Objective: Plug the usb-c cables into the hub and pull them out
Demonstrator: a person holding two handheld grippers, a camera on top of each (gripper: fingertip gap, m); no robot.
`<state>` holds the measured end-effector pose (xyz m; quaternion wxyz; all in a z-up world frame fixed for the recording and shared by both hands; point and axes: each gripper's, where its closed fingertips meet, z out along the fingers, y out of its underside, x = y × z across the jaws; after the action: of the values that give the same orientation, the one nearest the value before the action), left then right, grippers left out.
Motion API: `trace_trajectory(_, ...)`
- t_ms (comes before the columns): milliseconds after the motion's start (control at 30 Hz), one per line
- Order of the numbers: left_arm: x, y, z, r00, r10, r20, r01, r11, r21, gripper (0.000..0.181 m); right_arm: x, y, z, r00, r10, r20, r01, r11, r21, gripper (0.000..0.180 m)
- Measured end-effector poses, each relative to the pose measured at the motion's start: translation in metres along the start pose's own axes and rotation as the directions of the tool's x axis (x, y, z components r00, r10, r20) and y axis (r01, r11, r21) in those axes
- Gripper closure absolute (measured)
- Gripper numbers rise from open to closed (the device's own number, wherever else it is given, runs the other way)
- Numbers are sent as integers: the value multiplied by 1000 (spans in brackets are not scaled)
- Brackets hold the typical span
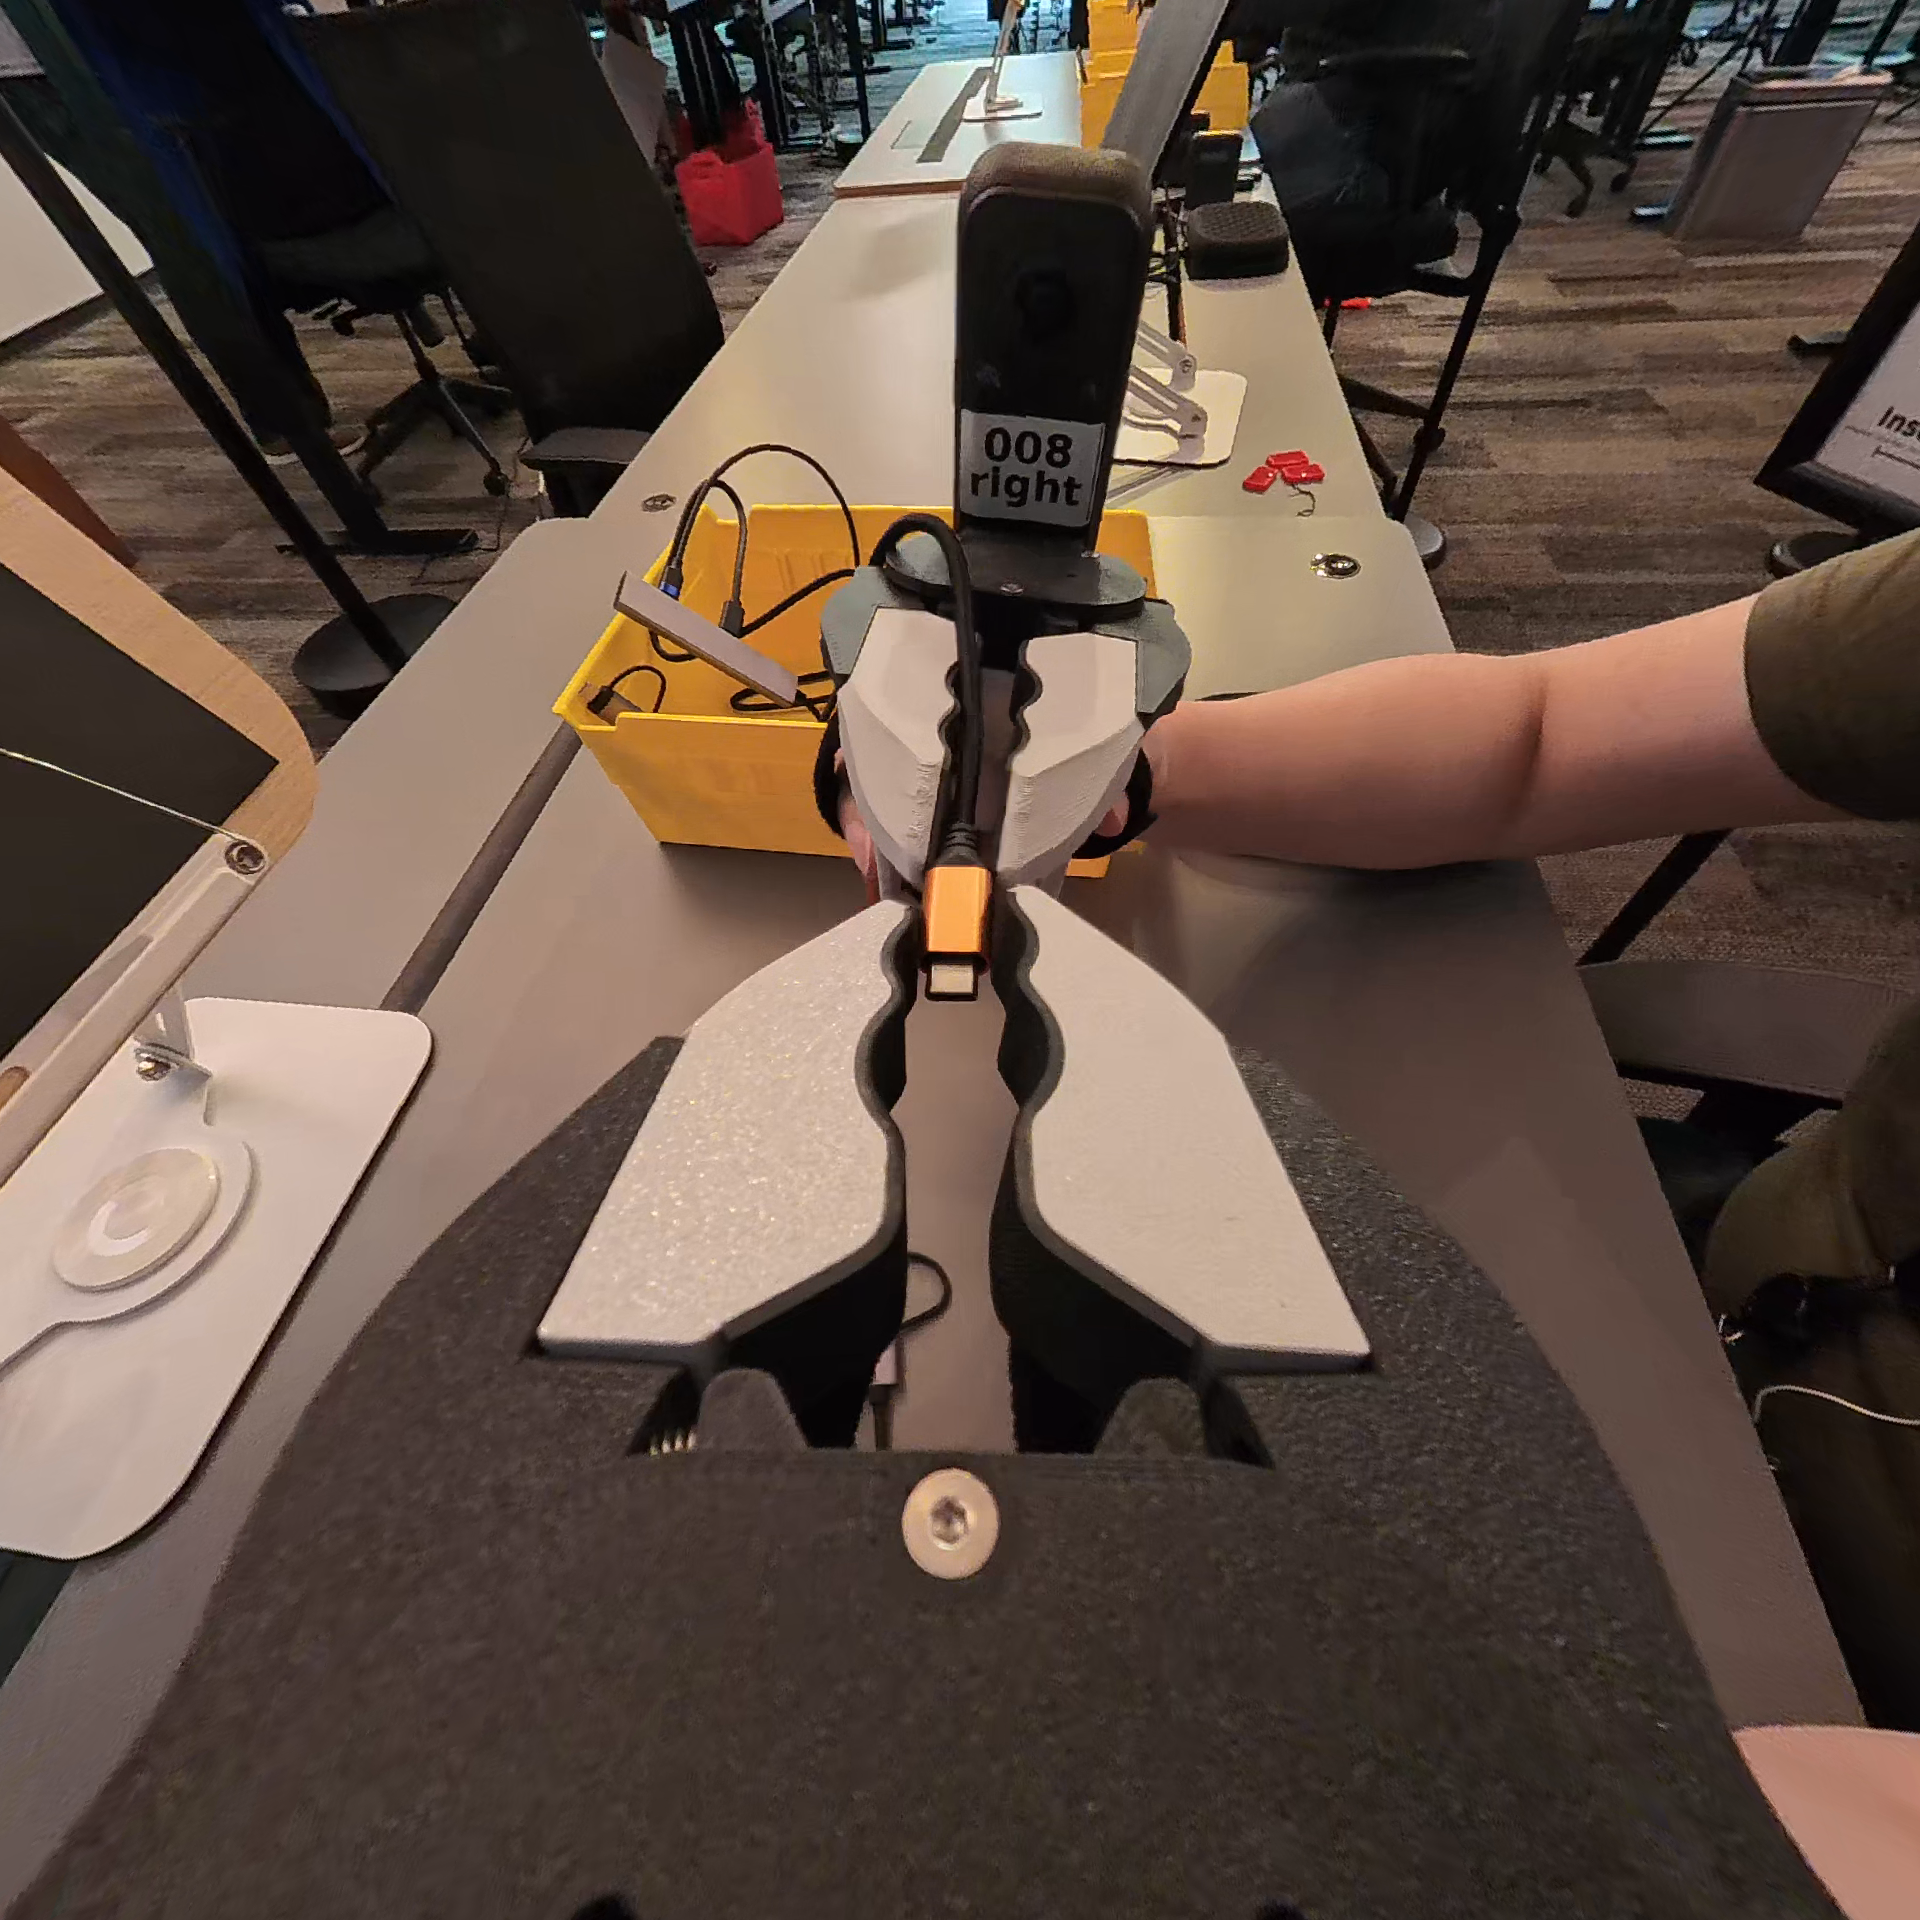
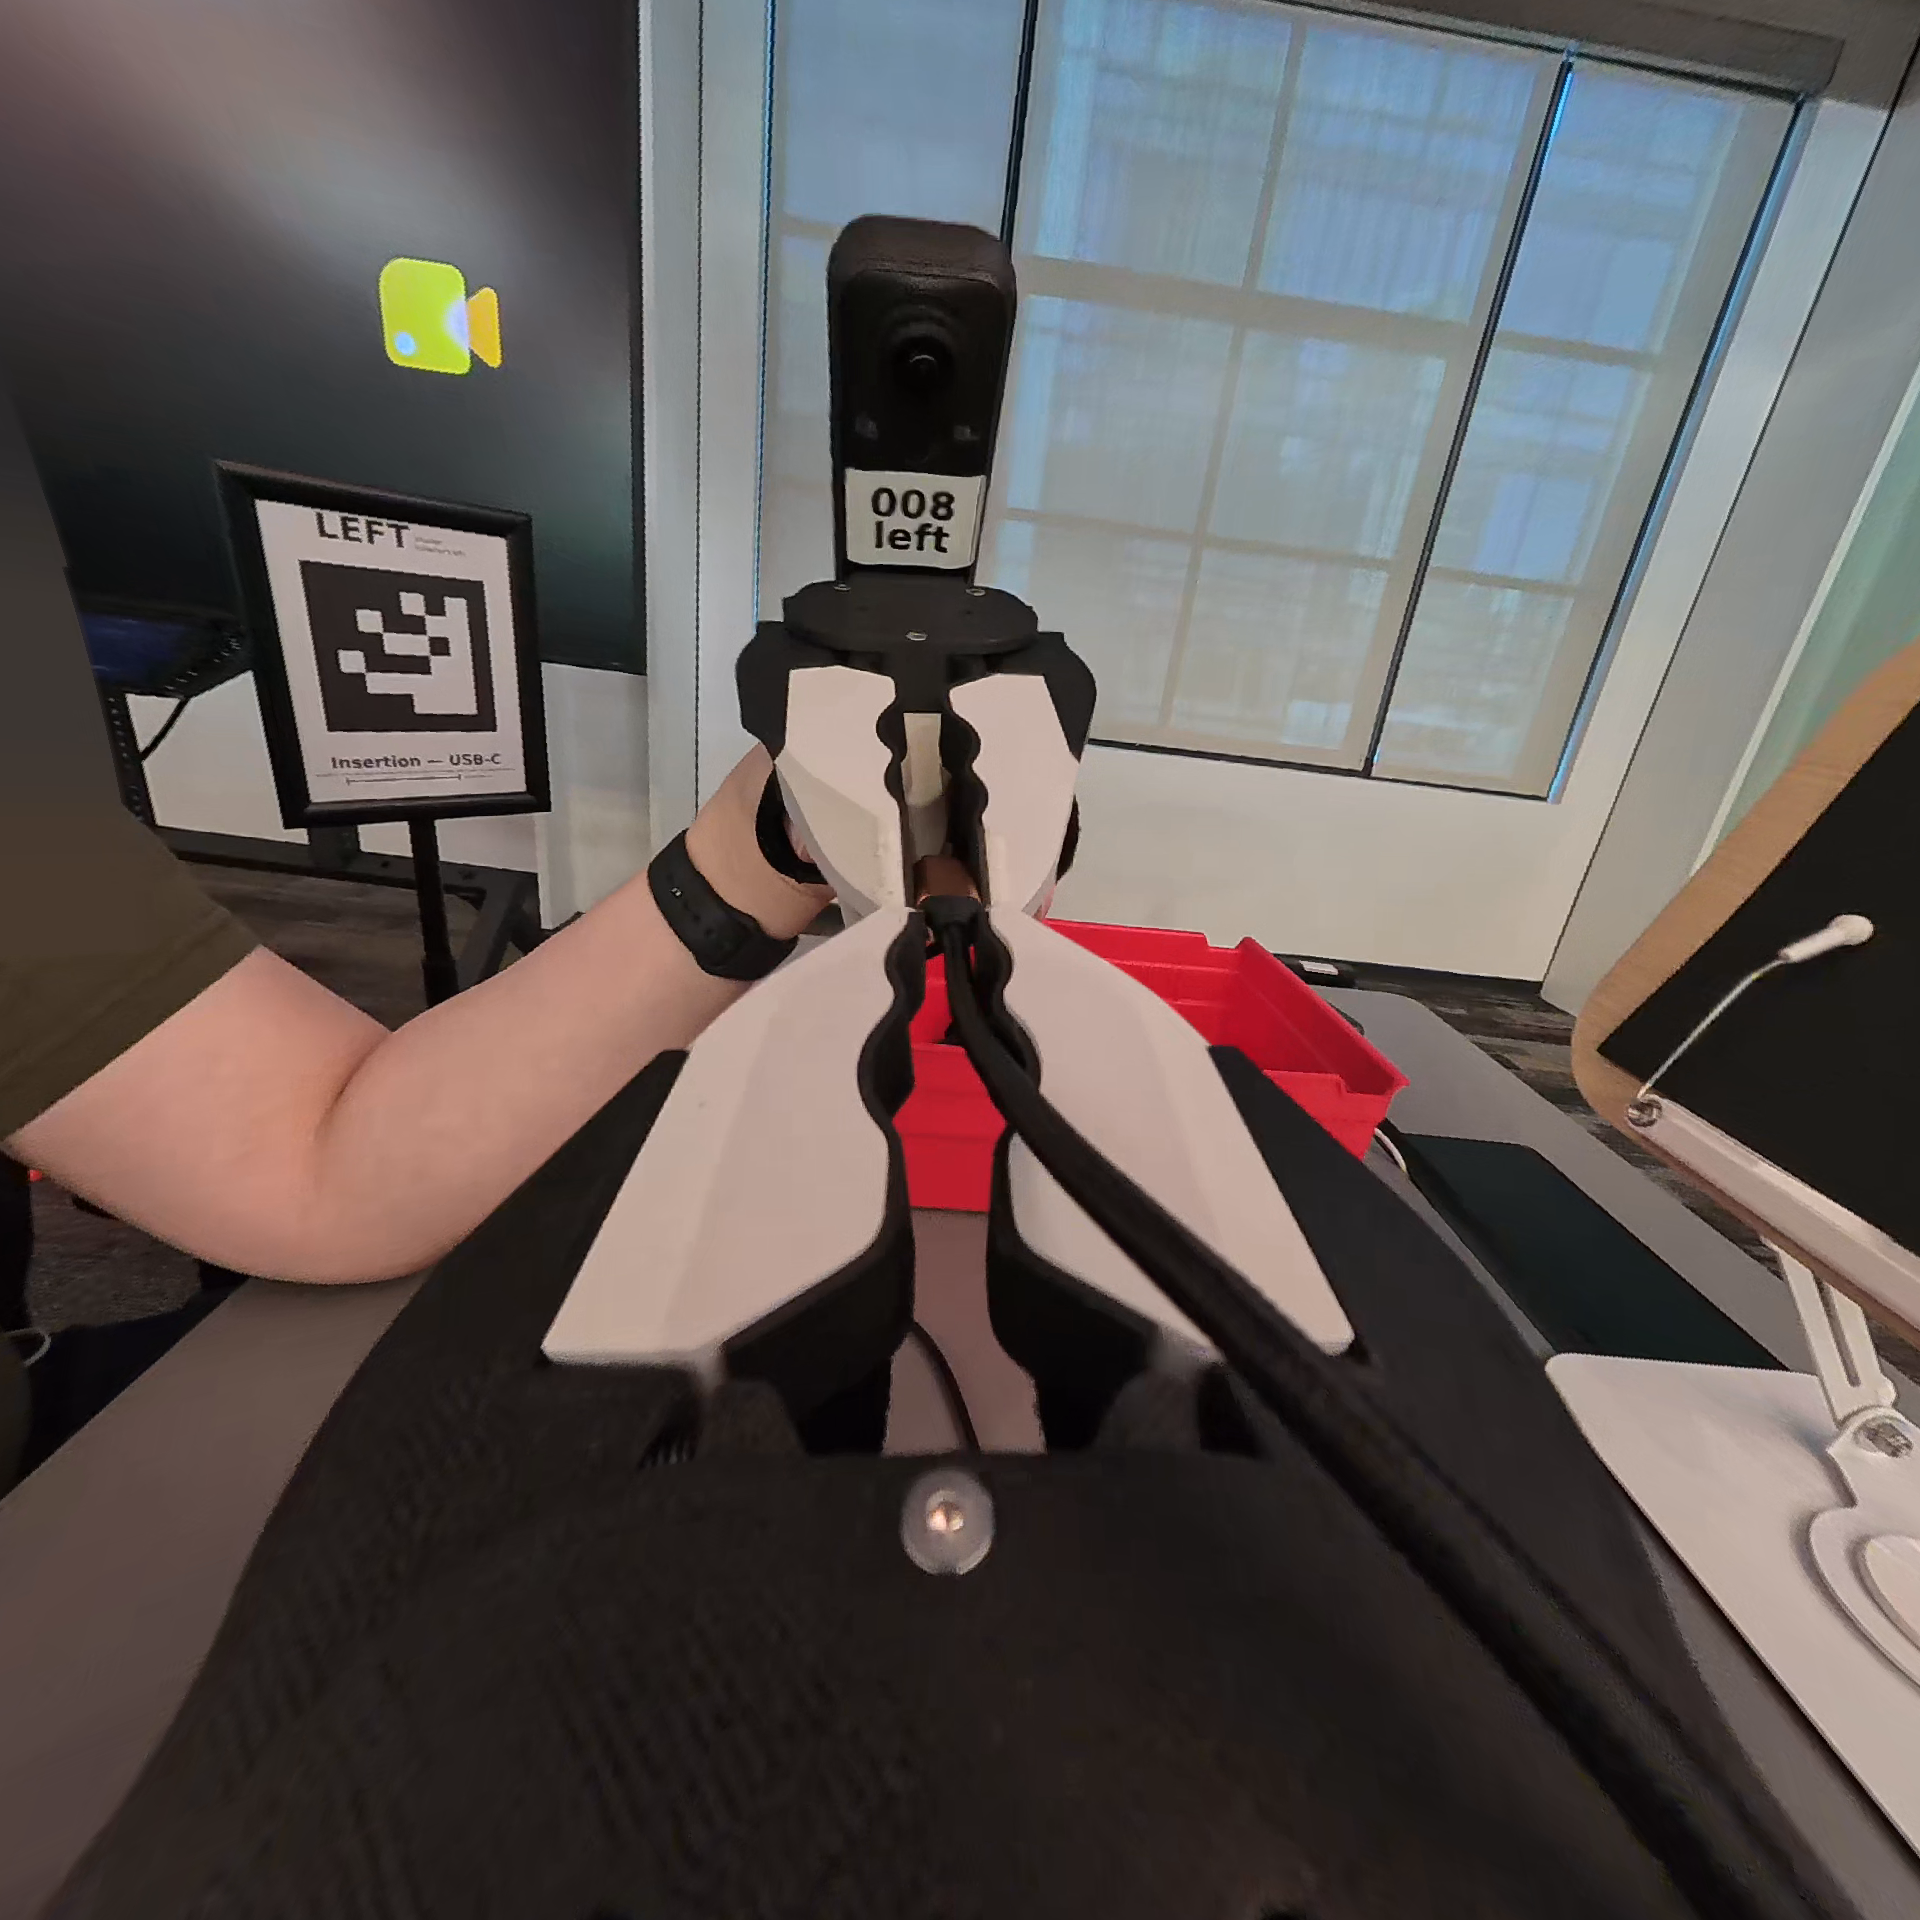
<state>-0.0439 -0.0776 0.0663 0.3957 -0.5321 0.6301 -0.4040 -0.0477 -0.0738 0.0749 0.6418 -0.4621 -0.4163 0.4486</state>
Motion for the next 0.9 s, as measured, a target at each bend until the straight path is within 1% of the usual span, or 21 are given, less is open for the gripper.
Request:
trace_trajectory(133, 4, -1, -1, 1000, 6, -23, -6, 1000, 11, 168, -4, -2, 0, 1000, -8, 15, 7, 1000, 5, 171)
trace_trajectory(400, 5, 3, -2, 1000, 25, -19, -25, 1000, -18, 168, -5, 2, 1, 1000, -4, 24, 5, 999, -36, 171)
trace_trajectory(567, 3, 1, 1, 999, 39, -5, -39, 999, -6, 168, -2, 1, -1, 999, -43, -5, 43, 997, -61, 171)
trace_trajectory(633, -1, 1, 0, 999, 40, 25, -40, 999, -7, 167, 0, 0, -2, 998, -61, -18, 60, 996, -65, 171)
trace_trajectory(700, -7, 2, -5, 997, 29, 71, -29, 1000, -6, 155, 4, -7, -7, 998, -62, -34, 60, 997, -49, 171)
trace_trajectory(733, -10, 0, -10, 995, 22, 96, -23, 1000, 8, 153, 6, -11, -10, 997, -67, -47, 66, 997, -37, 171)
trace_trajectory(833, -14, -8, -28, 987, -12, 158, 2, 998, 64, 153, 12, -22, -20, 994, -79, -75, 77, 997, -23, 171)
trace_trajectory(900, -20, -4, -40, 965, -38, 260, 28, 999, 41, 153, 17, -31, -25, 990, -85, -109, 84, 996, -21, 171)
